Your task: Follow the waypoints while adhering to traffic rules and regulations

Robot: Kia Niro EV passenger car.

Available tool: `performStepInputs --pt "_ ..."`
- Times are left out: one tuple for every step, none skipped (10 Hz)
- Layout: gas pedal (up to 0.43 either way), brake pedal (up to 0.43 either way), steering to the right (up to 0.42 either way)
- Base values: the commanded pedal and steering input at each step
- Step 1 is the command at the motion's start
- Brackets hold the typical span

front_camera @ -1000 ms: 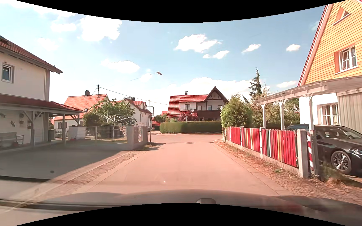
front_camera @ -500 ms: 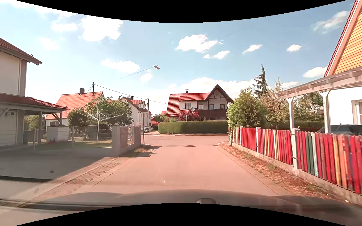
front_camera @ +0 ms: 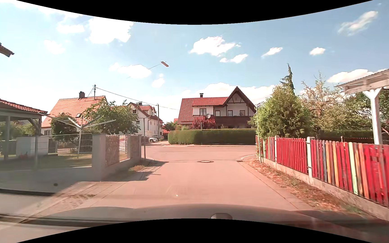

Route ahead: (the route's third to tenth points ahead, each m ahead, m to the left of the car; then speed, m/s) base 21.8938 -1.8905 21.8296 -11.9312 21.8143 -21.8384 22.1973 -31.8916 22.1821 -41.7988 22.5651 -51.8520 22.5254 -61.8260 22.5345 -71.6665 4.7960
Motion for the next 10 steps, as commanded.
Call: performStepInputs --pt "0.000 0.000 -0.008" --pt "0.000 0.000 -0.005" --pt "0.000 0.037 -0.002" --pt "0.000 0.067 0.000" --pt "0.000 0.165 0.001" --pt "0.000 0.177 0.003" --pt "0.000 0.177 0.003" --pt "0.000 0.177 0.005" --pt "0.000 0.177 0.012" --pt "0.000 0.177 0.015"
